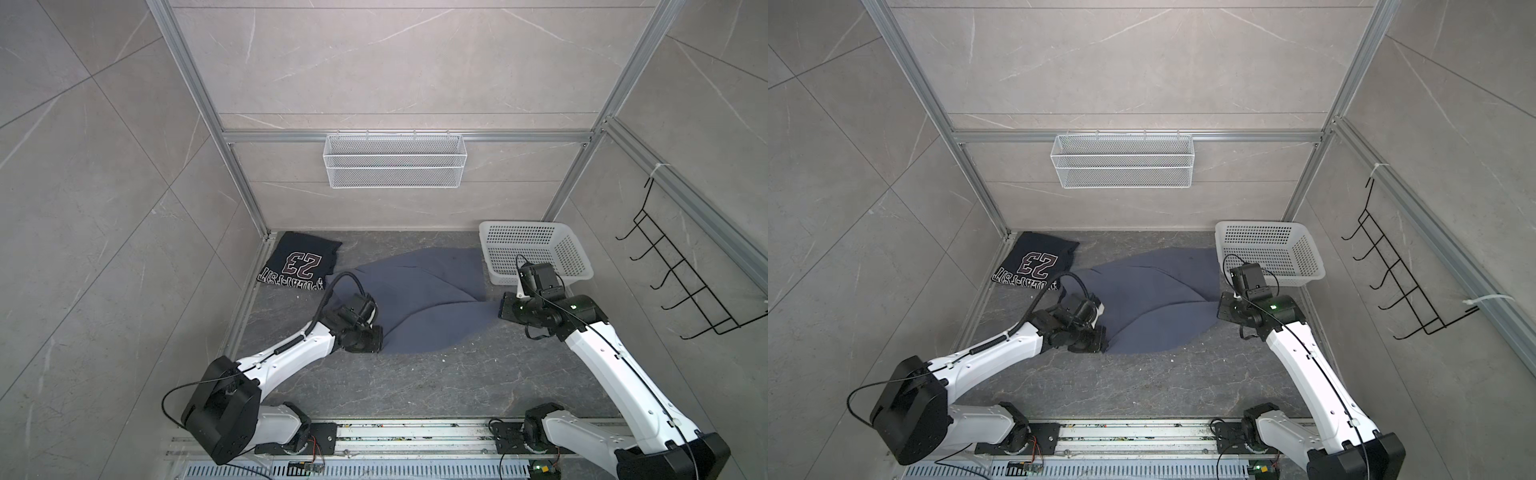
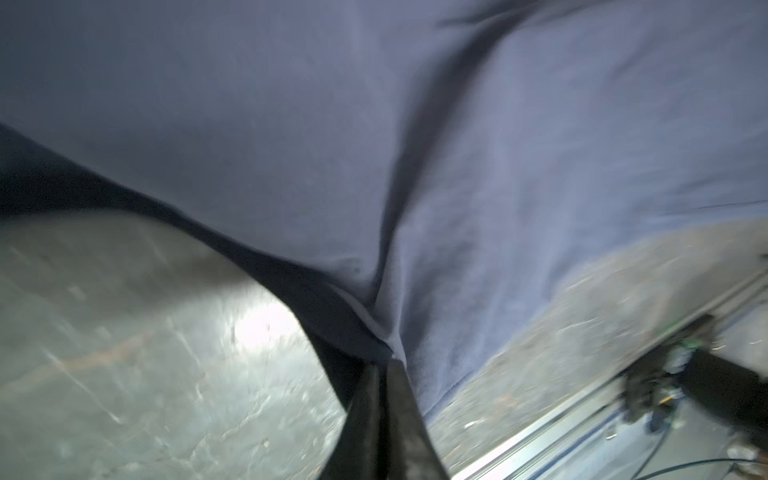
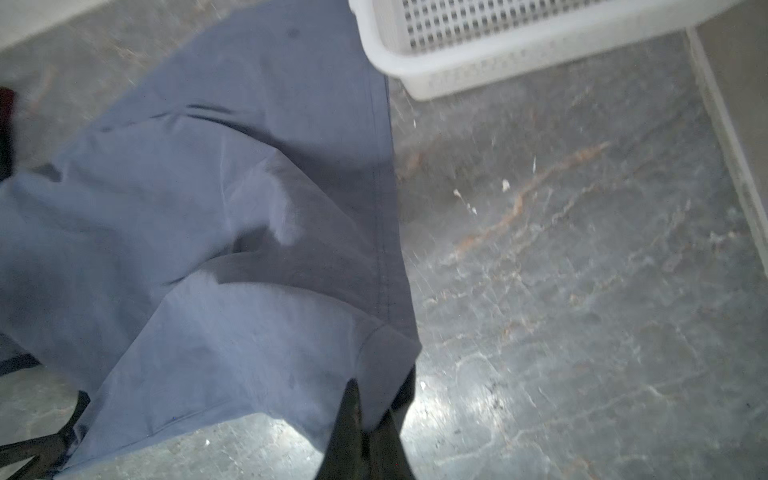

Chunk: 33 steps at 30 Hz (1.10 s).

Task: Fold and stack the tank tops
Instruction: 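Lay the tank top flat toward the robot and release both grippers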

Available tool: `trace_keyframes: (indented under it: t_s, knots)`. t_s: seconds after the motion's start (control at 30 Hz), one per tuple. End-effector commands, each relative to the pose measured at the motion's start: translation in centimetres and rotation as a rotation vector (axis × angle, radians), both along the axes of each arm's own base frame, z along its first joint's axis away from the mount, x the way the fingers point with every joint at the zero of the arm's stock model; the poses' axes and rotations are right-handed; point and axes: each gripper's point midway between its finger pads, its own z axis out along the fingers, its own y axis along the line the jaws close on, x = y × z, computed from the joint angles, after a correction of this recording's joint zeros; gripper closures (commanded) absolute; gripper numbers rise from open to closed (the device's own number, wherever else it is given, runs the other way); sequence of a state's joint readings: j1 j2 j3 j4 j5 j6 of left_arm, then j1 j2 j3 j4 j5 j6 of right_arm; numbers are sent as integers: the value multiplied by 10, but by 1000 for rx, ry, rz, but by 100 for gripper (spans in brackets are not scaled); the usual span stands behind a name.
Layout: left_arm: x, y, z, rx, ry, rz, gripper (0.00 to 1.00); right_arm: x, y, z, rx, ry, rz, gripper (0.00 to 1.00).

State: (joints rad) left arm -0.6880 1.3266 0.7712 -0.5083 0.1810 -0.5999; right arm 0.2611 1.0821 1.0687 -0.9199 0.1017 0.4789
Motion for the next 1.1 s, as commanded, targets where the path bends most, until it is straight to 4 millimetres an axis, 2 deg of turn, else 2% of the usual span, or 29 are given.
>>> trace_keyframes:
  t_s: [0.0,0.03,0.07,0.13,0.2,0.3,0.4,0.5,0.6,0.87,1.07]
  knots:
    - [23,-12,44,-96,-146,81,66,0,-4,13,20,-55,-39,100]
    - [23,-2,50,-65,-169,109,57,2,-3,15,22,-63,-38,100]
    - [24,8,54,-35,-189,136,53,4,-3,18,21,-72,-35,100]
    - [27,39,67,65,-253,223,50,7,-2,22,20,-80,-32,100]
    - [23,80,68,206,-248,341,48,10,-1,24,21,-84,-26,100]
    - [18,130,59,283,-206,530,46,12,-1,21,17,-82,-23,100]
    - [16,153,45,204,-155,674,46,12,0,19,18,-76,-21,100]
    - [20,169,29,126,-125,776,46,12,1,15,23,-70,-17,100]
    - [34,176,18,41,-139,816,47,11,3,11,31,-63,-9,100]
    - [71,177,0,-56,-162,809,49,11,6,4,39,-46,7,100]
    - [80,171,-15,-67,-108,799,52,11,9,-2,53,-31,12,100]
